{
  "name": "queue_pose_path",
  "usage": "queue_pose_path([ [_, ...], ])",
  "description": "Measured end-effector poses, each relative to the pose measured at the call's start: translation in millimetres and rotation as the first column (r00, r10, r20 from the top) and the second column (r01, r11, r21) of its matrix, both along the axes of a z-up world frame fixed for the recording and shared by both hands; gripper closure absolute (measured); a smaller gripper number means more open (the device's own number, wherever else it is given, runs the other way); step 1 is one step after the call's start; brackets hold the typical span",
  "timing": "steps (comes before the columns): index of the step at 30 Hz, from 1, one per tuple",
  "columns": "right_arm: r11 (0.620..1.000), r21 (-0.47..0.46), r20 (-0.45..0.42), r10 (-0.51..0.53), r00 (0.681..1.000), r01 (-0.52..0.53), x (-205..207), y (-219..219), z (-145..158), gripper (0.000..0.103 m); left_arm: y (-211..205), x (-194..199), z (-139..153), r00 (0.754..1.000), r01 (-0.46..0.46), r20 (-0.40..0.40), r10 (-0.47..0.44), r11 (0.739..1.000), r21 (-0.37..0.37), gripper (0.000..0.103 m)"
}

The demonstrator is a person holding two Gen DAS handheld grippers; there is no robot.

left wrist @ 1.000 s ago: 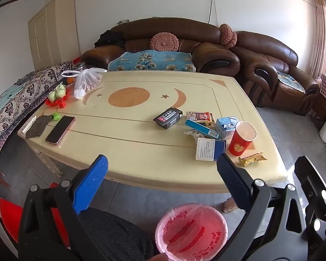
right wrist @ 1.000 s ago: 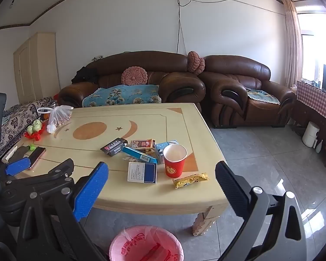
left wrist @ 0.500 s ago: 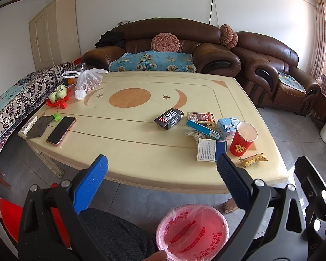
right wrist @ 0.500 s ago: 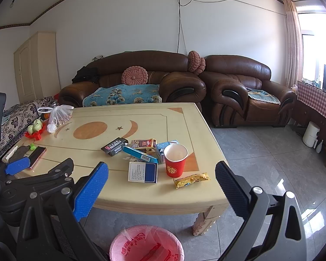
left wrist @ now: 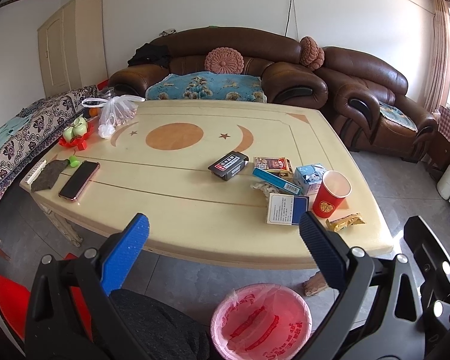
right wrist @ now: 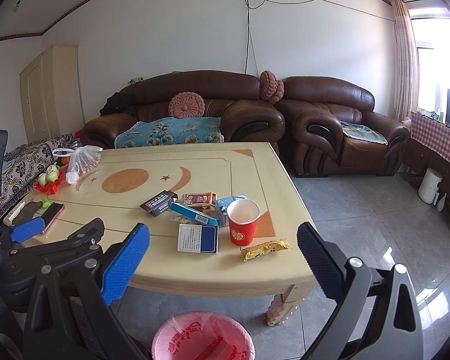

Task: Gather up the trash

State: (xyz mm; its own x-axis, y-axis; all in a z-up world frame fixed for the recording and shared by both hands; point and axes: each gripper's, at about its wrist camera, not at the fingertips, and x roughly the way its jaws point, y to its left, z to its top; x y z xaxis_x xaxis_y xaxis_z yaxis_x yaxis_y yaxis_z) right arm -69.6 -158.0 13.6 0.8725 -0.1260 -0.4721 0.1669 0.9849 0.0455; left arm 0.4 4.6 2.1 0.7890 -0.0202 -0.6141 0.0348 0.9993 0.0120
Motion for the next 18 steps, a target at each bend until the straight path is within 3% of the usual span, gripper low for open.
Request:
queue_pose_path([
  [18, 1.0, 0.006, -0.005, 0.006, 1.0, -0.006, 2.4, -1.2, -2.2, 0.007, -1.3, 1.8, -1.3, 1.0, -0.012, -0.001, 0.012, 1.0, 0.018, 0.005],
])
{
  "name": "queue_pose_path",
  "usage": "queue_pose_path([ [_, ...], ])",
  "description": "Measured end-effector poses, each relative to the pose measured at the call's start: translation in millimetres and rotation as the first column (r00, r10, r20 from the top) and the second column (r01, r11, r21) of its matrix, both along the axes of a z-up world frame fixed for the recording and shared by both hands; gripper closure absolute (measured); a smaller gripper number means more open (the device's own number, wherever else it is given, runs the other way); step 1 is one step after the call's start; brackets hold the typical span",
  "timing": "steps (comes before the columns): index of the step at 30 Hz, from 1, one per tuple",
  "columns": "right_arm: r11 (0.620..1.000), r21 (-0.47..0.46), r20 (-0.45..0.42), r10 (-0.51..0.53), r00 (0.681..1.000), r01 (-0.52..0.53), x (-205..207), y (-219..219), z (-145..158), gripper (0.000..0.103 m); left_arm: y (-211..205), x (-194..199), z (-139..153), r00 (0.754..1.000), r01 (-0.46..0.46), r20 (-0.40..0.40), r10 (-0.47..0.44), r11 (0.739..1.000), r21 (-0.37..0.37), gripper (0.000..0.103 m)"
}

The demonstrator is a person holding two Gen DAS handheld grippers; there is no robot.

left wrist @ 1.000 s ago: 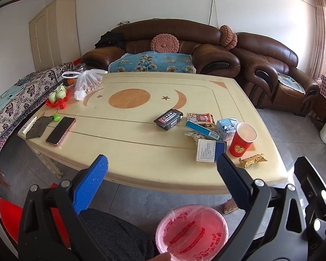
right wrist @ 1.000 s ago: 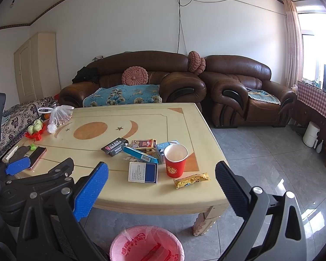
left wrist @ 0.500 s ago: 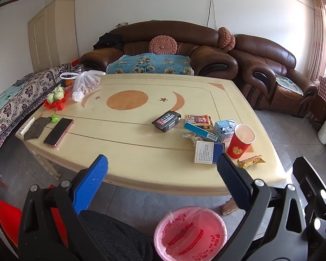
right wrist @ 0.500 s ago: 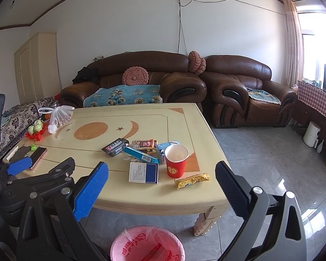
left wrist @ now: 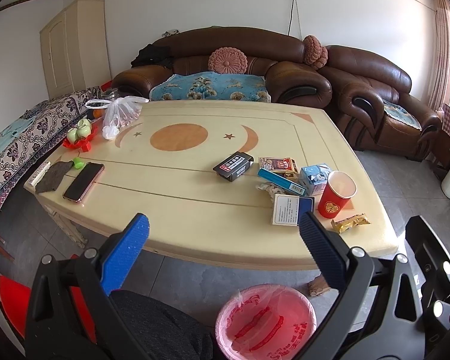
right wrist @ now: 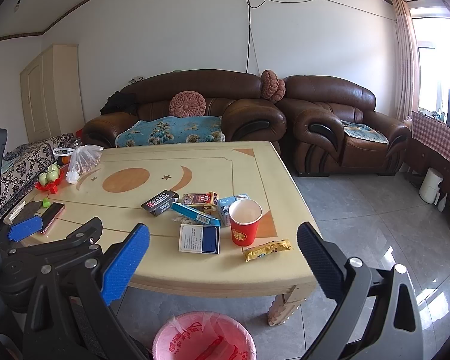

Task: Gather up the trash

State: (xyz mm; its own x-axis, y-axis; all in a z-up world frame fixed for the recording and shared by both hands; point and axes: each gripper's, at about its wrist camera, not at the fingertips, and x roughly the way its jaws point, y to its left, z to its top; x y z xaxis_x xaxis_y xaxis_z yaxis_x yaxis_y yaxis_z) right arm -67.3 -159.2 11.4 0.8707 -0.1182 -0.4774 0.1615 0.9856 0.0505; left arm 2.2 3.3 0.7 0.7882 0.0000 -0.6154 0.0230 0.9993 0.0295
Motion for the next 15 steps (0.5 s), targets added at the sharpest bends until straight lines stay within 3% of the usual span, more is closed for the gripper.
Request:
queue_pose_path([
  [15, 1.0, 0.011, -0.012, 0.01, 1.0, -0.01, 6.9, -2.4, -2.9, 0.007, -1.1, 5.5, -2.2, 1.0, 0.017, -0.018, -0.017, 1.0, 0.007, 0.005],
])
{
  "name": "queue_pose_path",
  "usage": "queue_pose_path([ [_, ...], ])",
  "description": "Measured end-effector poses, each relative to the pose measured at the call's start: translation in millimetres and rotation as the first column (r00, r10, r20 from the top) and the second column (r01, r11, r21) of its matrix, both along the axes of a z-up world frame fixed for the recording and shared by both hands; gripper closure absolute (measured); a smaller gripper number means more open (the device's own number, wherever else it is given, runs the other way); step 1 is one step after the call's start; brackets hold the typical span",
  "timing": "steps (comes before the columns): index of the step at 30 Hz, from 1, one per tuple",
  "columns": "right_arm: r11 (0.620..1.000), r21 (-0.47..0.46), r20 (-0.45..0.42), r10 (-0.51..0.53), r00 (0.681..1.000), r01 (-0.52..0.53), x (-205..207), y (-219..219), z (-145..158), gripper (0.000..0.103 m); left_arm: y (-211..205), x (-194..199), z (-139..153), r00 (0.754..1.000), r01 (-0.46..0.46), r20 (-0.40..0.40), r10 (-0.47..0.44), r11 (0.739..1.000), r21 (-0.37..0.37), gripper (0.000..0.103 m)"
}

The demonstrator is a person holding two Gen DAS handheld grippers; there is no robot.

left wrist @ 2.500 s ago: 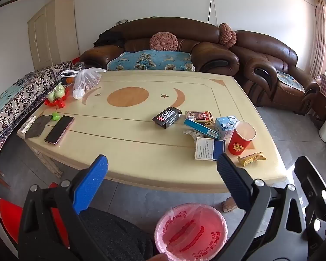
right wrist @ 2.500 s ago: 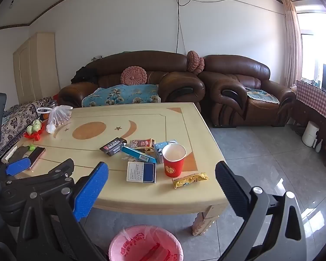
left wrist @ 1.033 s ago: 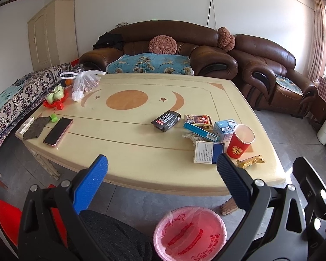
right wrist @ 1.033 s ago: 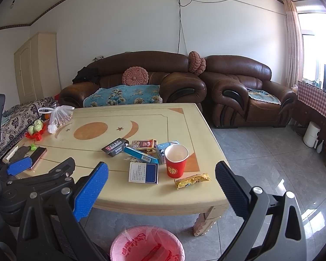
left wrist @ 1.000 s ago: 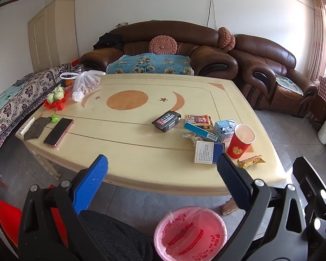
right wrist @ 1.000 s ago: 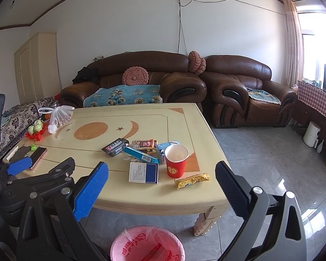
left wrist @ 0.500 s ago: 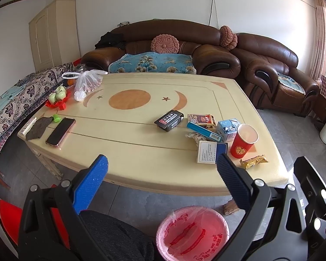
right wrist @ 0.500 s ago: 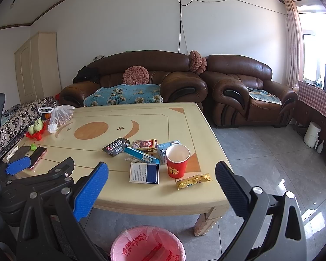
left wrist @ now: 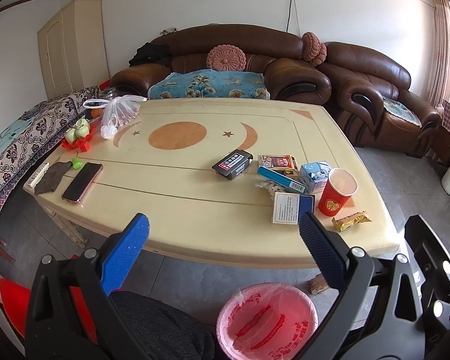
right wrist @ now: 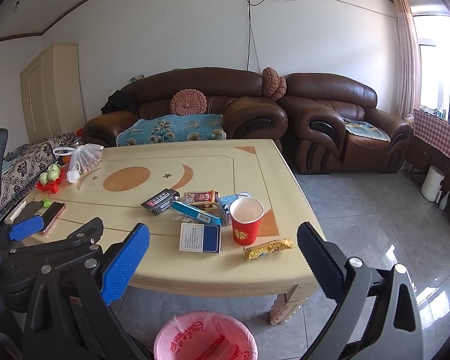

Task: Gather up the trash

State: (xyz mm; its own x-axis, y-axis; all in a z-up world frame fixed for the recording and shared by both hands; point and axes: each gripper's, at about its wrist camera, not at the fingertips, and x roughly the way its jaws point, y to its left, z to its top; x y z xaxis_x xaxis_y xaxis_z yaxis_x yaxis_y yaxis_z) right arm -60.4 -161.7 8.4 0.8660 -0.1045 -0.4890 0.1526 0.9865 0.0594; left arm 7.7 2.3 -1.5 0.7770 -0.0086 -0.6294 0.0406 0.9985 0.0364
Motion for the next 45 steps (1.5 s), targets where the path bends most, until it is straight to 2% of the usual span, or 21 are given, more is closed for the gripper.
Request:
queue_pose_path([
  [7, 1.0, 0.007, -0.032, 0.006, 0.999, -0.006, 17.4, -6.0, -10.1, 0.007, -2.3, 18.6, -9.1, 0.998, 0.038, -0.054, -0.039, 0.999, -0.007, 0.005],
  [12, 0.999, 0.036, -0.058, 0.03, 0.998, -0.028, 34.8, -16.0, -17.0, 0.007, -0.3, 43.5, -14.8, 0.989, 0.085, -0.114, -0.09, 0.995, -0.047, 0.005],
  [15, 1.0, 0.016, -0.059, 0.022, 0.998, -0.021, 45.1, -29.1, -17.0, 0.007, 6.6, 64.3, -16.5, 0.984, 0.102, -0.143, -0.111, 0.993, -0.067, 0.005],
  [19, 0.999, 0.025, -0.087, 0.028, 0.996, -0.026, 72.4, -63.3, -14.4, 0.007, 12.3, 95.4, -17.1, 0.98, 0.118, -0.163, -0.115, 0.993, 0.007, 0.005],
  [23, 0.996, -0.091, -0.101, -0.012, 0.995, 0.003, 100.8, -83.2, -6.3, 0.007, 15.0, 125.3, -16.1, 0.976, 0.137, -0.178, -0.124, 0.989, 0.059, 0.005],
  [29, 0.992, -0.111, -0.159, 0.039, 0.986, -0.058, 141.1, -94.8, -9.1, 0.007, 9.2, 165.2, -24.0, 0.948, 0.214, -0.248, -0.198, 0.976, 0.04, 0.005],
  [31, 0.992, -0.12, -0.182, 0.027, 0.983, -0.049, 155.7, -98.1, -14.2, 0.007, 6.2, 179.8, -30.0, 0.934, 0.253, -0.272, -0.231, 0.966, 0.047, 0.005],
  [34, 0.989, -0.139, -0.215, 0.023, 0.976, -0.054, 170.3, -102.2, -24.2, 0.007, 1.4, 203.9, -41.7, 0.921, 0.27, -0.313, -0.231, 0.959, 0.086, 0.005],
  [42, 0.99, -0.066, -0.314, 0.095, 0.945, -0.121, 211.4, -117.8, -50.5, 0.007, -6.8, 250.6, -67.9, 0.88, 0.329, -0.397, -0.261, 0.937, 0.114, 0.005],
  [45, 0.987, -0.03, -0.372, 0.137, 0.918, -0.159, 230.3, -121.5, -62.0, 0.007, -11.0, 267.1, -76.9, 0.86, 0.361, -0.428, -0.279, 0.925, 0.123, 0.005],
])
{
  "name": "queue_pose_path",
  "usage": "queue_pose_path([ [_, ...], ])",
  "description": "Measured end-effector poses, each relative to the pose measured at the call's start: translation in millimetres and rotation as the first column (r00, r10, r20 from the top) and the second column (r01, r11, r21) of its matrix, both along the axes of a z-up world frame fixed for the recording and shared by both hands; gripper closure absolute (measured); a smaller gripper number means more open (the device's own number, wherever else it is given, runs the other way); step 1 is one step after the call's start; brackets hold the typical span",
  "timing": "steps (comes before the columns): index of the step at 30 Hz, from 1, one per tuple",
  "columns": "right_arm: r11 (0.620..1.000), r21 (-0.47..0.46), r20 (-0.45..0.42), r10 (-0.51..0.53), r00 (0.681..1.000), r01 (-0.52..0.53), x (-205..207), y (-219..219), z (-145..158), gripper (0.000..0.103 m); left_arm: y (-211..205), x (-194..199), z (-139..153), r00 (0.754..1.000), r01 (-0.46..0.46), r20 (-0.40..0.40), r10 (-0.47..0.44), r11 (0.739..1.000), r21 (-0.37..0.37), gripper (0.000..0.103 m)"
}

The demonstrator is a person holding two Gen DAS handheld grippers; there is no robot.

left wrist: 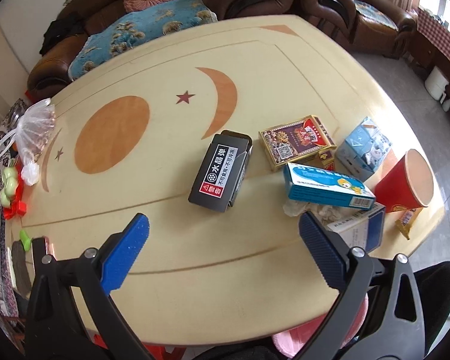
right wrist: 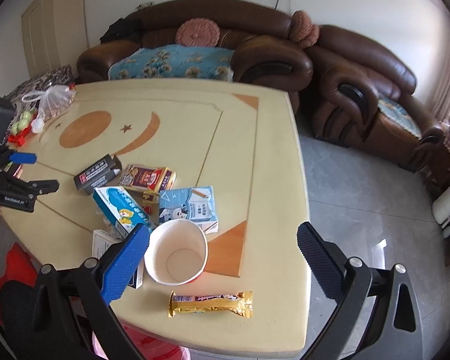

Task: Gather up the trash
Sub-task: 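Reach the left tool to the black box and close on it while the right tool grasps the red cup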

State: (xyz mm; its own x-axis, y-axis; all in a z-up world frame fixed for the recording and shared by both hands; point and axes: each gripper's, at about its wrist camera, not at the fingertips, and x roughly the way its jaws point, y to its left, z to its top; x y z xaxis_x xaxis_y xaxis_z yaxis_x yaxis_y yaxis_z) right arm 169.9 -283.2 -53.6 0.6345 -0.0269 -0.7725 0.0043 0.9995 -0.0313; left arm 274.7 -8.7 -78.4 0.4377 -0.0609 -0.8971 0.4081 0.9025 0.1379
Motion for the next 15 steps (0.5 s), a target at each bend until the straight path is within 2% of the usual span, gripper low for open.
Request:
queue_pose_path([
  [2, 1.0, -0.002, -0.034, 0.018, 0.999, -0.019, 9.3, -0.3, -5.0, 0.007, -2.1, 8.9, -4.0, 1.0, 0.007, -0.006, -0.007, 1.0, 0.018, 0.005],
  [5, 0.999, -0.016, -0.064, 0.042, 0.997, -0.043, 19.9, -2.8, -10.9, 0.007, -3.7, 23.2, -12.4, 0.998, 0.029, -0.052, -0.029, 1.0, 0.007, 0.005],
  [12, 0.993, 0.069, -0.187, 0.106, 0.976, -0.095, 39.3, -12.8, -39.3, 0.007, -5.3, 52.8, -41.6, 0.987, 0.059, -0.149, -0.059, 0.998, -0.008, 0.005],
  [15, 0.991, 0.078, -0.231, 0.127, 0.965, -0.112, 45.8, -13.1, -52.4, 0.019, -6.3, 64.7, -53.8, 0.983, 0.074, -0.171, -0.07, 0.997, 0.013, 0.005],
])
